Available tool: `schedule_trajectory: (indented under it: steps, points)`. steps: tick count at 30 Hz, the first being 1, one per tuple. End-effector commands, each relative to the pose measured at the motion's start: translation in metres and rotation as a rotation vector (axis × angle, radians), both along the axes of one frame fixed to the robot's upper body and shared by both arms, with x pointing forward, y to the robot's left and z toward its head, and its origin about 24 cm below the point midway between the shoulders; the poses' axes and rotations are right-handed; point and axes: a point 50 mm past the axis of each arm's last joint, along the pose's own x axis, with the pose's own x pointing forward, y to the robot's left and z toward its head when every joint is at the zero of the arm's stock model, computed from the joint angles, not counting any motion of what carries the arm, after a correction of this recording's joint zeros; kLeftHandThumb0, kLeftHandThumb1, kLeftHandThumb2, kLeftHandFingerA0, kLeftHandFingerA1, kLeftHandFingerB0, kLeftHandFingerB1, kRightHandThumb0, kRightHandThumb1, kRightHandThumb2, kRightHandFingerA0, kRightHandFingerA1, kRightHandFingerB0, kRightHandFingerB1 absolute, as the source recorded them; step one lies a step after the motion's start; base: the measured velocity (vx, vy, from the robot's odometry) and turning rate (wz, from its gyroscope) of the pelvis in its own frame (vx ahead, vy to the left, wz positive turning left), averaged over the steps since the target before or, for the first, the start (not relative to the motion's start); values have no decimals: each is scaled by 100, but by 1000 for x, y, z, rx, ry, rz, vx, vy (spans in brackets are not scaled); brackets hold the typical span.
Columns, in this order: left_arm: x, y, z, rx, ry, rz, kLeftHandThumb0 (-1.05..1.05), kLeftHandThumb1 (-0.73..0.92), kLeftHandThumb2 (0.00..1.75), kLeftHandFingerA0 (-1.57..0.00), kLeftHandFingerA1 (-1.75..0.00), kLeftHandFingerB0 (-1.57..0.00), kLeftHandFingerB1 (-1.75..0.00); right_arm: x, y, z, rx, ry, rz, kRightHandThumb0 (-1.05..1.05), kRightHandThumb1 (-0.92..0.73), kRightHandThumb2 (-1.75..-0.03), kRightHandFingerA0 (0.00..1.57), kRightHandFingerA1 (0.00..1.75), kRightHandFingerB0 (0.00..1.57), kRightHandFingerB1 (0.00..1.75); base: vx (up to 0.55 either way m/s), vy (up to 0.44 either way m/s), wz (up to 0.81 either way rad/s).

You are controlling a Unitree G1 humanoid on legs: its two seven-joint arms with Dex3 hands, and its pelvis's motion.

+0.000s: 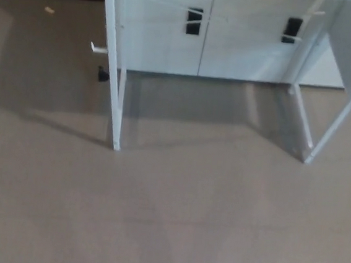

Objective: The robot walks towards a desk on which an eraser is kept on the left hand side and a container is kept on the right hand side. The robot picks up the eraser using its left hand and places it in the container.

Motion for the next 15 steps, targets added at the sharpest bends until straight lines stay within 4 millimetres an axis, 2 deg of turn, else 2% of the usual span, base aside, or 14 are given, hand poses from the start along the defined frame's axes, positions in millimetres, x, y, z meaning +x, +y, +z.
schedule_trajectory:
  steps: [1,3,5,8,9,13,14,15]
  points:
    - [3,2,4,25,-36,-25,-40,57,68,-21,-35,-19,-33,5,-4,3,-33,-33,5,-29,-43,-63,56,61,34,47,527,-76,50]
    - [0,4,4,38,-23,-27,-41,57,68,-21,-35,-19,-34,1,-2,1,-34,-26,14,-28,-44,-63,55,60,34,47,540,-81,126]
    - [-2,4,4,35,-24,-24,-41,57,68,-21,-35,-19,-33,-1,0,0,-24,-27,2,-28,-44,-62,57,61,34,47,501,-106,58]
    - [-3,6,4,32,-27,-26,-42,56,68,-21,-35,-19,-34,-3,2,-1,-49,-24,9,-30,-42,-63,60,61,37,48,476,-105,2]
    - [-2,6,4,28,-33,-24,-45,54,69,-22,-37,-20,-35,-1,2,-2,-54,-28,10,-23,-48,-54,64,59,39,44,406,-75,-3]
    - [0,6,4,45,-24,-38,-47,53,70,-21,-38,-21,-36,1,3,-2,-53,-38,12,-24,-49,-54,63,60,37,44,444,75,-24]
    - [0,5,4,58,-19,-51,-43,59,59,-26,-32,-23,-29,2,2,-2,-53,-41,13,-31,-42,-64,58,63,34,49,551,175,-42]
    - [0,6,3,59,-12,-43,-47,53,70,-21,-37,-21,-36,2,1,-2,-60,-44,16,-33,-41,-64,57,62,34,49,567,217,-34]
